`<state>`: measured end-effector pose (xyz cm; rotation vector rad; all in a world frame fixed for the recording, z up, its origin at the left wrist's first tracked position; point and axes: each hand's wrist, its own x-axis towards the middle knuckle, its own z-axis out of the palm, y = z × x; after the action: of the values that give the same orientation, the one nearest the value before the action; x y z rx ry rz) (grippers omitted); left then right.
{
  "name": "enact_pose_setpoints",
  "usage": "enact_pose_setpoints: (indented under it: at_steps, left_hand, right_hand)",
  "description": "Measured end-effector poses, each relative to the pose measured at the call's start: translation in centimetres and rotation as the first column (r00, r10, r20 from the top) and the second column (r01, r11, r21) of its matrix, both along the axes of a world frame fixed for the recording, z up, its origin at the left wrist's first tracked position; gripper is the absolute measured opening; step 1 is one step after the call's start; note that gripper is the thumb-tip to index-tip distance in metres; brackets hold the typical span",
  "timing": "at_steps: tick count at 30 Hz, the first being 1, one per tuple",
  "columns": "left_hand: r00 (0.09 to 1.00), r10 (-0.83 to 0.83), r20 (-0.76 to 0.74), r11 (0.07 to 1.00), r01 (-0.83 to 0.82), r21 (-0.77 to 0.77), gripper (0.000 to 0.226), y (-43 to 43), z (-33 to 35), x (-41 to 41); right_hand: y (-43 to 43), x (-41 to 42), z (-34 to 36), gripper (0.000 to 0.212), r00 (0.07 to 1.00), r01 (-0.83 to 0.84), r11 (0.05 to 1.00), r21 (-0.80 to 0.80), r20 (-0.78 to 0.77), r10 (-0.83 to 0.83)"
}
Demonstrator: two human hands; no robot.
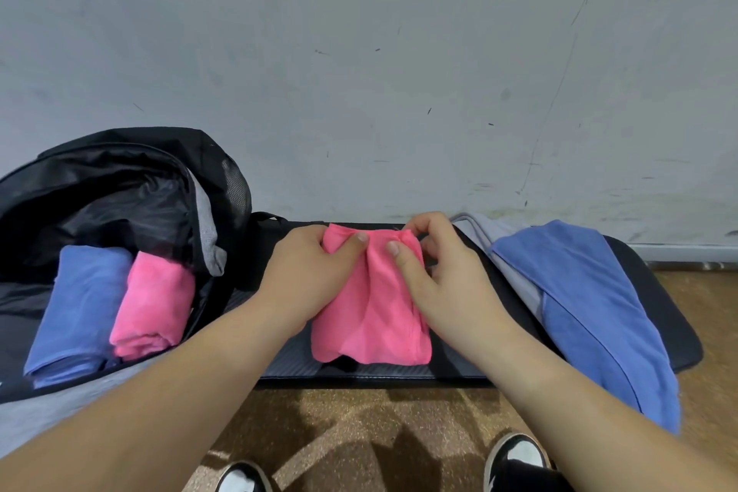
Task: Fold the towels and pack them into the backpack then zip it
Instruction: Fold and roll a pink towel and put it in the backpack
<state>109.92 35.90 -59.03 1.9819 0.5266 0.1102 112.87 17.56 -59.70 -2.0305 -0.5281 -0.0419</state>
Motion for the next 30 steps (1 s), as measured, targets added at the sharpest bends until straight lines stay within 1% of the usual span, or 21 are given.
enact_pose_setpoints:
  at_steps: [4,7,10,12,14,16,17,20,21,23,25,30]
  left_hand:
    - [0.987,-0.082,-0.136,0.985,0.06,-0.162,0.033,-0.8,1.4,-0.6]
    - [0.955,-0.18,-0.234,0.945,0.102,-0.311,0.035,-1.3,2.6,-1.5]
    - [0.944,-0.236,-0.232,0.895,0.117,-0.431,0.046,-1.6,2.8,-1.8]
    - [0.952,-0.233,-0.198,0.863,0.109,-0.494,0.042,-1.9,2.9,-1.7]
    - [0.965,-0.213,-0.154,0.868,0.114,-0.484,0.033,-2.2,2.7,-1.7]
    - [0.976,-0.194,-0.102,0.893,0.132,-0.43,0.03,-2.5,2.3,-1.7]
    - [0.979,-0.191,-0.069,0.911,0.15,-0.385,0.03,-2.6,2.2,-1.8]
    - [0.982,-0.18,0.057,0.974,0.186,-0.129,0.029,-2.4,1.9,-1.9]
    - [0.98,-0.176,0.091,0.977,0.185,-0.102,0.029,-2.3,1.8,-1.9]
    - [0.977,-0.169,0.133,0.97,0.189,-0.155,0.029,-2.3,1.7,-1.9]
    - [0.974,-0.18,0.14,0.95,0.209,-0.234,0.029,-2.5,1.5,-1.8]
    - [0.971,-0.167,0.168,0.927,0.213,-0.307,0.032,-2.4,1.5,-1.7]
  right_hand:
    - [-0.4,0.9,-0.2,0.013,0.989,0.121,0.983,-0.137,0.104,-0.107]
    - [-0.2,1.1,-0.1,0.014,0.978,0.145,0.965,-0.218,0.181,-0.106]
    - [0.4,0.4,0.2,0.016,0.966,0.135,0.944,-0.302,0.252,-0.058]
    - [0.6,0.1,0.6,0.017,0.966,0.139,0.942,-0.306,0.253,-0.06]
    - [0.6,-0.1,0.7,0.017,0.973,0.131,0.951,-0.28,0.223,-0.069]
    - [0.5,-0.2,0.8,0.017,0.981,0.114,0.961,-0.253,0.179,-0.069]
    - [0.5,-0.3,0.8,0.018,0.986,0.106,0.968,-0.226,0.15,-0.072]
    - [0.4,-0.5,1.0,0.021,0.998,0.066,0.994,-0.091,0.012,-0.065]
    - [0.4,-0.6,0.9,0.024,0.998,0.049,0.998,-0.05,-0.03,-0.05]
    - [0.6,-0.9,0.6,0.03,0.995,0.016,0.999,0.032,-0.099,-0.013]
    - [0.8,-0.9,0.1,0.038,0.99,0.001,0.998,0.063,-0.143,0.008]
    - [0.6,-0.5,-0.3,0.06,0.97,-0.114,0.993,0.005,-0.214,0.113]
